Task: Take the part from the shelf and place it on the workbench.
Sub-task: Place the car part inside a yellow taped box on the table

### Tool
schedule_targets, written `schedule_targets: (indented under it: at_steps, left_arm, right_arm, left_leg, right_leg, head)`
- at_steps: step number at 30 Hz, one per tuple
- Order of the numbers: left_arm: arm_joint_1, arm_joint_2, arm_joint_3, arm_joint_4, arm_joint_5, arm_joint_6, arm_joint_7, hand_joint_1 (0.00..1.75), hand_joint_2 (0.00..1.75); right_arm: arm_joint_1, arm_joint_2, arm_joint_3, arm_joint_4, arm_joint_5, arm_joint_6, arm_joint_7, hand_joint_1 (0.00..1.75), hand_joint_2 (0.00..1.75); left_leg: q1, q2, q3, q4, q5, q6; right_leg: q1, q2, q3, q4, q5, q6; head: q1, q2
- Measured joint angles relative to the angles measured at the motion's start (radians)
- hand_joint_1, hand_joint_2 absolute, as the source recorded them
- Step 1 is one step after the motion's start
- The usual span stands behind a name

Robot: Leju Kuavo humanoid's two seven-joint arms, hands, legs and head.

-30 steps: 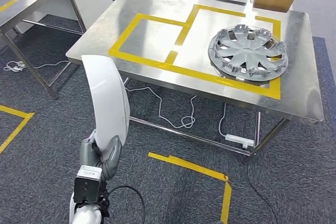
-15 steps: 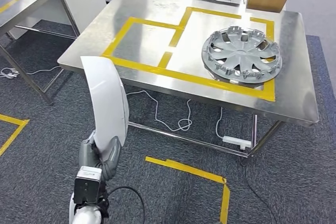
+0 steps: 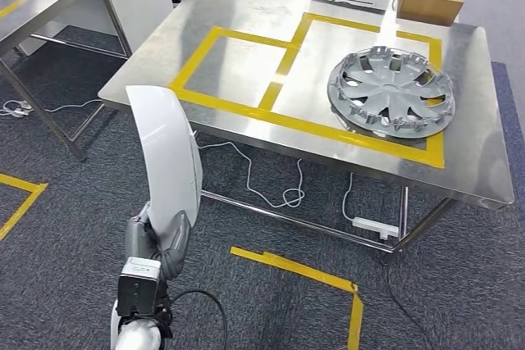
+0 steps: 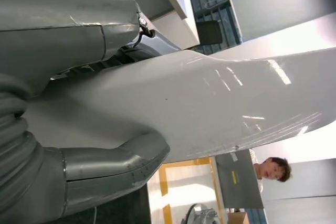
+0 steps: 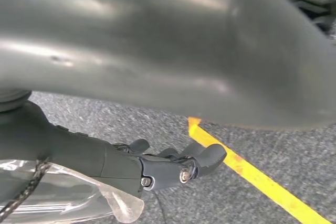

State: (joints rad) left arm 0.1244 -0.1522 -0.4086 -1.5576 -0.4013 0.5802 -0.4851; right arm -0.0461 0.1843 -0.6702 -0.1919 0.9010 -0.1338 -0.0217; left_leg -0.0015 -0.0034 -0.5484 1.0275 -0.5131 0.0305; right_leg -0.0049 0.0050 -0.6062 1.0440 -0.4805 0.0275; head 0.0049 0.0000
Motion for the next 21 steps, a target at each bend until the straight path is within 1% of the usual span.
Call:
schedule_targets:
  at_steps: [1,3,4,5,6,7,8,9,10,11,12,13,14,15,16,17,19,20,21]
  left_arm:
    - [0.000,0.000,0.000,0.000,0.000,0.000,0.000,1.75,1.75]
    - [0.000,-0.001,0.000,0.000,0.000,0.000,0.000,1.75,1.75]
    - [0.000,-0.002,0.000,0.000,0.000,0.000,0.000,1.75,1.75]
    - [-0.001,-0.002,0.000,0.000,0.000,0.000,0.000,1.75,1.75]
    - [-0.001,-0.002,0.000,0.000,0.000,0.000,0.000,1.75,1.75]
    - [-0.001,-0.001,0.000,0.000,0.000,0.000,0.000,1.75,1.75]
    - [0.000,-0.001,0.000,0.000,0.000,0.000,0.000,1.75,1.75]
    - [0.001,0.000,0.000,0.000,0.000,0.000,0.000,1.75,1.75]
    - [0.002,0.001,0.000,0.000,0.000,0.000,0.000,1.75,1.75]
    - [0.003,0.002,0.000,0.000,0.000,0.000,0.000,1.75,1.75]
    - [0.003,0.002,0.000,0.000,0.000,0.000,0.000,1.75,1.75]
    - [0.003,0.002,0.000,0.000,0.000,0.000,0.000,1.75,1.75]
    - [0.003,0.002,0.000,0.000,0.000,0.000,0.000,1.75,1.75]
    - [0.002,0.002,0.000,0.000,0.000,0.000,0.000,1.75,1.75]
    - [0.002,0.002,0.000,0.000,0.000,0.000,0.000,1.75,1.75]
    - [0.003,0.002,0.000,0.000,0.000,0.000,0.001,1.75,1.75]
    - [0.003,0.001,0.000,0.000,0.000,0.000,0.001,1.75,1.75]
    - [0.003,0.000,0.000,0.000,0.000,0.000,0.000,1.75,1.75]
    - [0.002,-0.001,0.000,0.000,0.000,0.000,0.000,1.75,1.75]
  right_arm:
    - [-0.001,0.000,0.000,0.000,0.000,0.000,0.000,0.00,0.00]
    - [0.000,0.000,0.000,0.000,0.000,0.000,0.000,0.00,0.00]
    - [0.001,0.000,0.000,0.000,0.000,0.000,0.000,0.00,0.00]
    - [0.002,0.000,0.000,0.000,0.000,0.000,0.000,0.00,0.00]
    - [0.001,0.000,0.000,0.000,0.000,0.000,0.000,0.00,0.00]
    - [0.001,0.000,0.000,0.000,0.000,0.000,0.000,0.00,0.00]
    - [0.001,0.000,0.000,0.000,0.000,0.000,0.000,0.00,0.00]
    - [0.001,0.000,0.000,0.000,0.000,0.000,0.000,0.00,0.00]
    - [0.002,0.000,0.000,0.000,0.000,0.000,0.000,0.00,0.00]
    - [0.002,0.000,0.000,0.000,0.000,0.000,0.000,0.00,0.00]
    - [0.002,0.000,0.000,-0.001,0.000,0.000,0.000,0.00,0.00]
    - [0.003,0.000,0.000,0.000,0.000,0.000,0.000,0.00,0.00]
    - [0.003,0.000,0.000,-0.001,0.000,0.000,0.000,0.00,0.00]
    - [0.002,0.000,0.000,-0.001,0.000,0.001,0.000,0.00,0.00]
    - [0.002,0.000,0.000,-0.001,0.000,0.001,0.000,0.00,0.00]
    - [0.001,0.000,0.000,-0.001,0.000,0.001,0.000,0.00,0.00]
    - [0.000,0.000,0.000,-0.001,0.000,0.000,0.000,0.00,0.00]
    - [-0.001,0.000,0.000,-0.001,0.000,0.000,0.000,0.00,0.00]
    - [-0.001,0.000,0.000,-0.001,0.000,0.000,0.000,0.00,0.00]
  left_leg:
    - [-0.001,0.000,0.000,0.000,-0.002,-0.005]
    - [-0.002,0.001,0.002,-0.002,-0.005,-0.014]
    - [-0.001,0.001,0.002,0.003,-0.010,-0.020]
    - [0.000,0.001,-0.005,0.022,-0.024,-0.026]
    - [0.001,0.001,-0.023,0.063,-0.047,-0.031]
    - [0.002,0.001,-0.051,0.125,-0.076,-0.035]
    - [0.004,0.001,-0.087,0.195,-0.106,-0.039]
    - [0.005,0.001,-0.119,0.254,-0.124,-0.041]
    - [0.006,0.001,-0.139,0.285,-0.123,-0.043]
    - [0.007,0.001,-0.139,0.274,-0.099,-0.043]
    - [0.009,0.001,-0.122,0.225,-0.058,-0.043]
    - [0.010,0.001,-0.094,0.155,-0.015,-0.042]
    - [0.009,0.001,-0.066,0.088,0.016,-0.039]
    - [0.008,0.001,-0.047,0.041,0.030,-0.035]
    - [0.006,0.000,-0.038,0.018,0.031,-0.031]
    - [0.004,0.000,-0.037,0.013,0.025,-0.025]
    - [0.006,-0.001,-0.033,0.006,0.023,-0.012]
    - [0.007,-0.001,-0.029,0.003,0.022,-0.005]
    - [0.009,0.000,-0.024,0.000,0.021,0.001]
  right_leg:
    - [0.002,0.000,0.011,-0.019,-0.002,-0.003]
    - [0.002,0.001,0.016,-0.026,-0.004,-0.009]
    - [0.000,0.001,0.019,-0.030,-0.004,-0.013]
    - [-0.002,0.001,0.023,-0.034,-0.004,-0.018]
    - [-0.004,0.000,0.027,-0.037,-0.005,-0.023]
    - [-0.005,0.000,0.031,-0.038,-0.007,-0.027]
    - [-0.005,-0.001,0.034,-0.038,-0.010,-0.030]
    - [-0.005,-0.001,0.037,-0.038,-0.013,-0.032]
    - [-0.005,0.000,0.041,-0.038,-0.016,-0.032]
    - [-0.005,0.001,0.047,-0.038,-0.020,-0.031]
    - [-0.005,0.002,0.054,-0.038,-0.024,-0.029]
    - [-0.005,0.003,0.061,-0.038,-0.029,-0.026]
    - [-0.003,0.005,0.066,-0.037,-0.034,-0.022]
    - [-0.002,0.005,0.067,-0.036,-0.038,-0.016]
    - [-0.001,0.006,0.067,-0.036,-0.040,-0.011]
    - [-0.001,0.005,0.066,-0.037,-0.041,-0.005]
    - [-0.003,0.004,0.066,-0.036,-0.046,0.006]
    - [-0.003,0.004,0.059,-0.021,-0.056,0.010]
    - [-0.004,0.003,0.042,0.014,-0.075,0.014]
  head:
    - [0.000,0.000]
    - [-0.001,0.000]
    - [-0.001,0.000]
    - [-0.003,0.000]
    - [-0.004,0.000]
    - [-0.006,0.000]
    - [-0.007,0.000]
    - [-0.007,0.000]
    - [-0.007,0.000]
    - [-0.007,0.000]
    - [-0.007,0.000]
    - [-0.007,0.000]
    - [-0.007,0.000]
    - [-0.007,0.000]
    - [-0.006,0.000]
    - [-0.006,0.000]
    - [-0.004,0.000]
    - [-0.002,0.000]
    - [0.001,0.000]
